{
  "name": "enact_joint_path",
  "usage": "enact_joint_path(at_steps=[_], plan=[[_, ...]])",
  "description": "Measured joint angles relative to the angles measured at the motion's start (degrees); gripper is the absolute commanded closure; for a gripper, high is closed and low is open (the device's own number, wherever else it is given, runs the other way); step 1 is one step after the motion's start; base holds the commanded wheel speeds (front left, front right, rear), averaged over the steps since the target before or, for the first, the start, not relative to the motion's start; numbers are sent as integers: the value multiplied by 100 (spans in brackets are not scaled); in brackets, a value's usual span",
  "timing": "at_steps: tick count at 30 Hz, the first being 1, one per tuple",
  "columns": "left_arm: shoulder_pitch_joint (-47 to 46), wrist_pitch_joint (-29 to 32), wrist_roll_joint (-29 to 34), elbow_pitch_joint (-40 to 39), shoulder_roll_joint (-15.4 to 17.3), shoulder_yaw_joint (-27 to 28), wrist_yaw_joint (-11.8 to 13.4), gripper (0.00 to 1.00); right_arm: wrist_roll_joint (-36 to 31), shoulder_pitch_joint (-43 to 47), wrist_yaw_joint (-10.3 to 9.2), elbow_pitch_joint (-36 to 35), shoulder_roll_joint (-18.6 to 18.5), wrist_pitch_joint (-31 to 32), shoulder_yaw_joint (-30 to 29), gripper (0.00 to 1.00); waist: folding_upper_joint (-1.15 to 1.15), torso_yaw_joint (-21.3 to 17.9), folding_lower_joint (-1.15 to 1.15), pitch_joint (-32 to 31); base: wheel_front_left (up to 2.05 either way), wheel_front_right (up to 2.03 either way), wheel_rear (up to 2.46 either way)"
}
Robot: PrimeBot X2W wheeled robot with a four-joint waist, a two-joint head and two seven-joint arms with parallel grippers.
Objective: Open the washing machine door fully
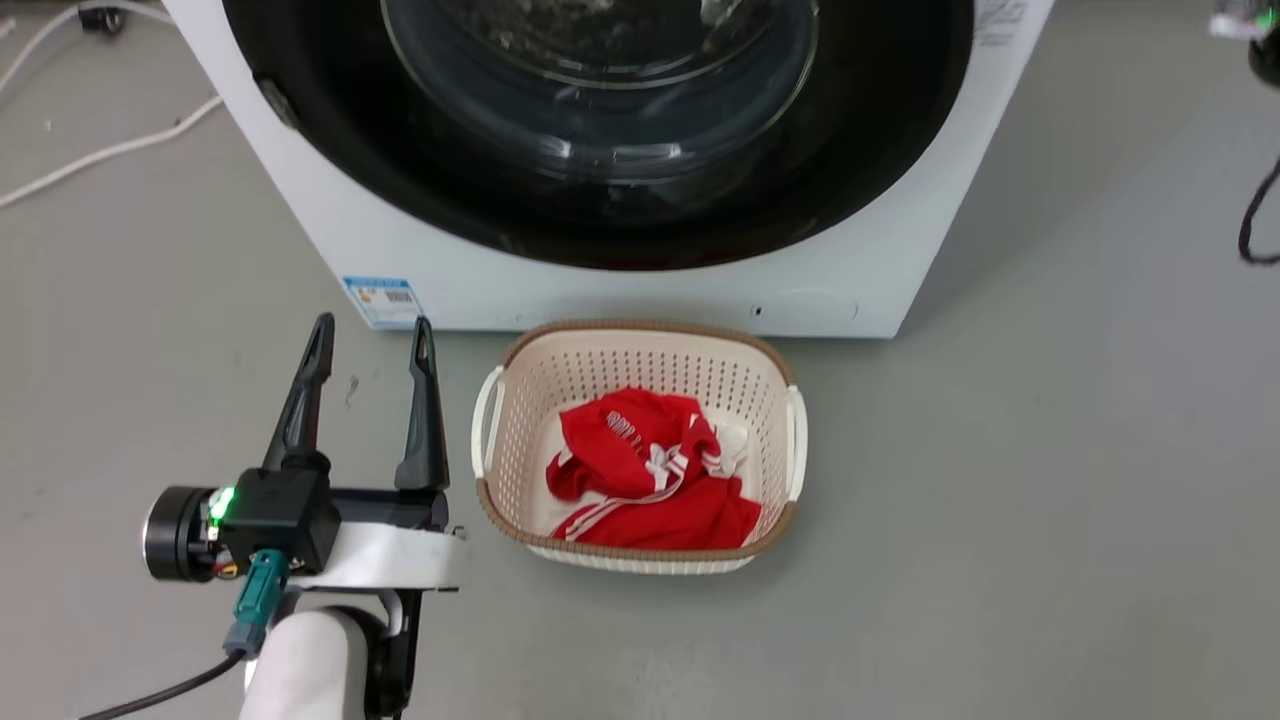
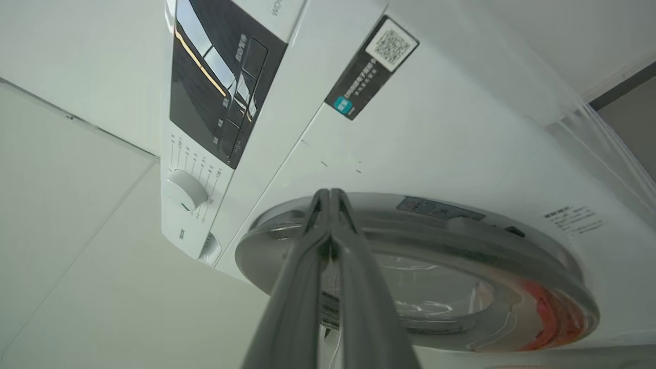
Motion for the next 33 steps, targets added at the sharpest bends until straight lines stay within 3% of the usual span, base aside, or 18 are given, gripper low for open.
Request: enact_joint_path(at_steps=[5, 12, 22, 33], plan=[[-258, 0, -11, -129, -12, -71, -26, 0, -480, -975, 0, 858, 180, 503, 349, 100, 0, 176, 0, 480, 0, 0, 0], [-415, -1, -51, -237, -16, -103, -51, 0, -835, -1567, 0, 1316, 196, 530, 515, 100, 0, 346, 0, 885, 0, 0, 0], [-600, 0, -87, -283, -23, -215, -44, 0, -1160, -1885, 0, 1548, 191, 433, 511, 100, 0, 449, 1, 1334, 0, 0, 0], [-621, 0, -114, -194, -25, -281, -8, 0, -1163, -1836, -1, 1540, 248, 1413, 326, 100, 0, 388, 0, 1250, 0, 0, 0]])
